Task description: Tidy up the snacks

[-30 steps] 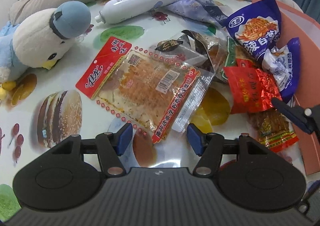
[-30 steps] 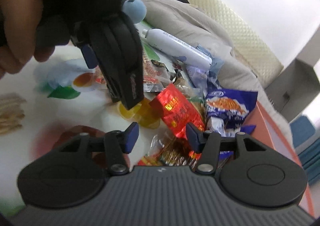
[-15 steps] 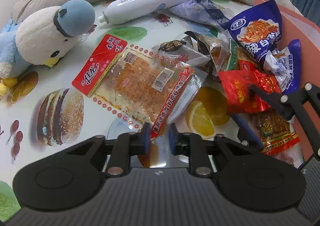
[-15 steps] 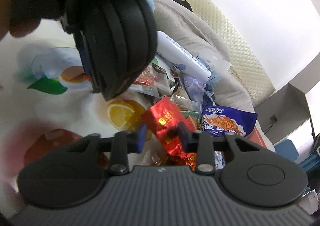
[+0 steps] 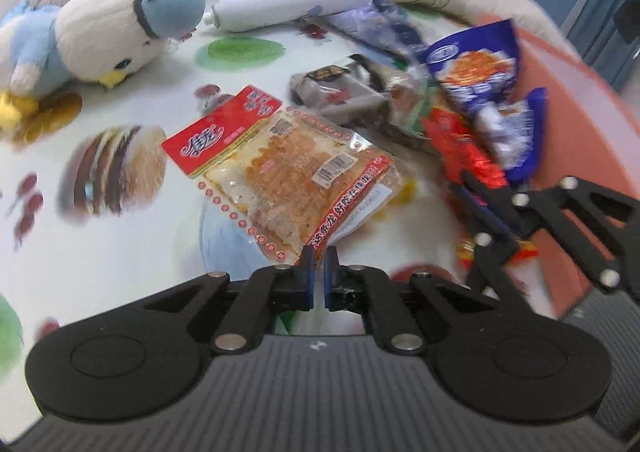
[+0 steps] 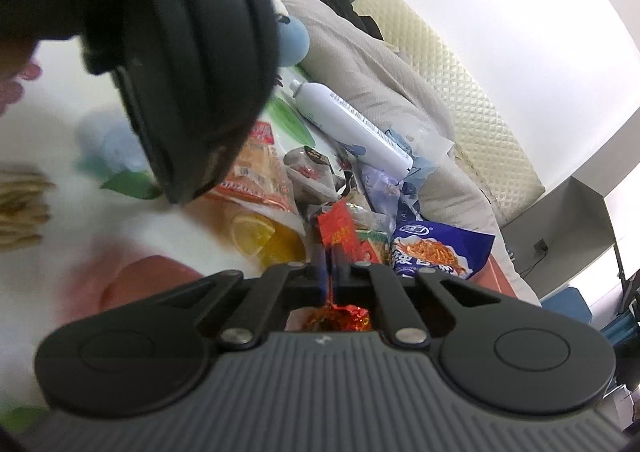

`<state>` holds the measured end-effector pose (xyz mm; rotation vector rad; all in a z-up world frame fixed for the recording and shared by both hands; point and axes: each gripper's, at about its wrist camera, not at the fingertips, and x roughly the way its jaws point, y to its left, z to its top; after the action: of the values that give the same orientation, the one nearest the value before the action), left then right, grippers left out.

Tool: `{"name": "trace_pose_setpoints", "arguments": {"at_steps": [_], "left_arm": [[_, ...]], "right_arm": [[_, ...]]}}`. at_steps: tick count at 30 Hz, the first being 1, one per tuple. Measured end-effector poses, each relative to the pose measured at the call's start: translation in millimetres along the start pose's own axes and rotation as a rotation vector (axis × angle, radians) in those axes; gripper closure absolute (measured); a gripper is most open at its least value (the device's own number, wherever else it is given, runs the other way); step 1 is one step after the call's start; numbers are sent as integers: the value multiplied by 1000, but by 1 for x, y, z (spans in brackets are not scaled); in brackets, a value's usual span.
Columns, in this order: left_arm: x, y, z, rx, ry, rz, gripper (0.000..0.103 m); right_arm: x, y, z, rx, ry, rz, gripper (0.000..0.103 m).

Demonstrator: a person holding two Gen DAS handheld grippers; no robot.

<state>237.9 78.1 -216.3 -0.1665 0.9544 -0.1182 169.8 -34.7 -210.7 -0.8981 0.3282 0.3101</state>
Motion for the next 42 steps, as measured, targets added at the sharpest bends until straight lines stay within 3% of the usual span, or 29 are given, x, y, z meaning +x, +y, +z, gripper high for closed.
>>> {"name": "trace_pose_setpoints", "arguments": {"at_steps": [9, 19, 27, 37, 39, 42], "left_arm": [[-63, 12, -48, -67, -4, -87, 98], [-106, 18, -91, -74, 49, -147, 98], [-116, 23, -109, -56, 113, -95, 98], [-123, 48, -114, -114, 142, -29, 97], [-126, 51, -114, -136, 138, -19, 96], [-127, 56, -116, -193, 146, -33, 86]], "right_arm": [[-50, 6, -9, 28, 3, 31, 98], [-114, 9, -14, 89, 27, 168, 99], [-143, 13, -21, 119, 56, 229, 99], [-142, 13, -26, 203, 112, 324, 96], [-141, 11, -27, 238, 108, 349, 92], [-139, 5, -29, 327, 110, 413, 73]]}}
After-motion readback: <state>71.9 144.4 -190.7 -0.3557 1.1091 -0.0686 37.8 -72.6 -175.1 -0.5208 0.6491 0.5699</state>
